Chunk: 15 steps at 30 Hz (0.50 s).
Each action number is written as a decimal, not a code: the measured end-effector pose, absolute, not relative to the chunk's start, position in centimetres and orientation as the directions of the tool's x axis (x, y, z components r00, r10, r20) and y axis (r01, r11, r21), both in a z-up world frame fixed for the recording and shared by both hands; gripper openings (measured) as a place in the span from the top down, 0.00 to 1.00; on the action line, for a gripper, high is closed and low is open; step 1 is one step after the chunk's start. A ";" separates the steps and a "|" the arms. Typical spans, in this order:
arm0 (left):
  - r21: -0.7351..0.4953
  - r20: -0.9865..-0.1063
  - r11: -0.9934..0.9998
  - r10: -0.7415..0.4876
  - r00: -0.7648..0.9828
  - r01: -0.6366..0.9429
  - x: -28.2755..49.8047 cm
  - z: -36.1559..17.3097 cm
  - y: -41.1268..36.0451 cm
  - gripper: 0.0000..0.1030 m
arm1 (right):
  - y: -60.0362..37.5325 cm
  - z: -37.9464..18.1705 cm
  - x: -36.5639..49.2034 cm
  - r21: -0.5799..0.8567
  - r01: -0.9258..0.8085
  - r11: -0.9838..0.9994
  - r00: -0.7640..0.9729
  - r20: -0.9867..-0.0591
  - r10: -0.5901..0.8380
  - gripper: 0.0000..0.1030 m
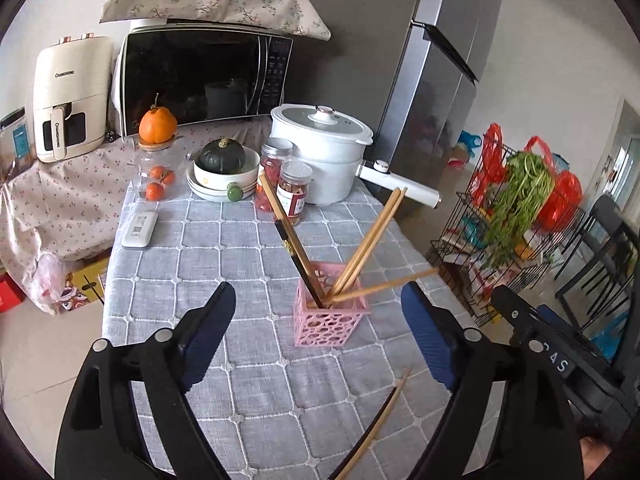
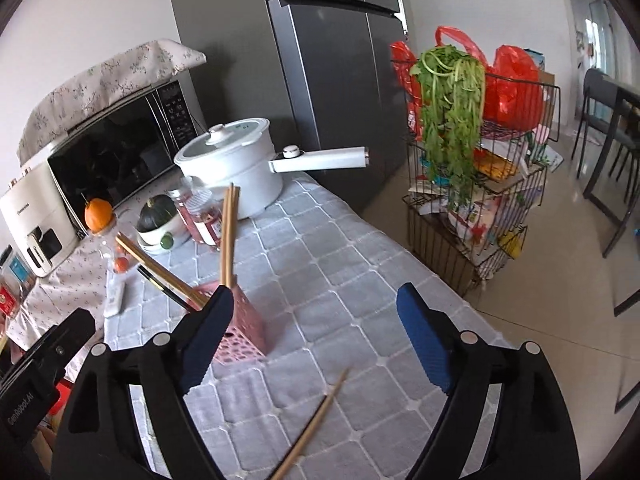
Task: Organize utensils
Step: 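Lower the wooden chopstick into the pink holder and open the right gripper, then grasp another black chopstick from the cloth with the left gripper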
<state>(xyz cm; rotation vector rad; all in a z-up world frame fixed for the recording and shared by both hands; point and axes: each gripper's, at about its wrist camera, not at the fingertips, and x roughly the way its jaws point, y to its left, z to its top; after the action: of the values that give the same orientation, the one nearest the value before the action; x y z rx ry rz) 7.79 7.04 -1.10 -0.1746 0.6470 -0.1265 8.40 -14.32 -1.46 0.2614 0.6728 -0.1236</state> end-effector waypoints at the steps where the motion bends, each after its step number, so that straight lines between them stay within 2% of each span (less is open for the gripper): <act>1: -0.192 -0.588 0.979 -0.167 0.791 0.063 7.7 -1.3 6.8 0.17 | -14.5 -1.7 8.1 0.191 0.205 0.960 0.778 -0.627 -0.041 0.18; 11: -0.120 -0.635 0.988 -0.151 0.758 0.096 8.1 -3.4 5.0 0.08 | -15.2 -3.2 7.0 0.114 0.245 0.963 0.763 -0.635 -0.119 0.07; 15: -0.094 -0.665 0.989 -0.147 0.732 0.114 8.4 -4.6 4.3 0.07 | -15.8 -4.2 6.4 0.079 0.260 0.962 0.740 -0.656 -0.146 0.07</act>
<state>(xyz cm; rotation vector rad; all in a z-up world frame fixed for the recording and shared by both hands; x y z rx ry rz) 8.38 4.28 -4.59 -0.0476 0.7354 -0.1438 6.40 -15.79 -4.21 0.1700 0.7036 -0.2239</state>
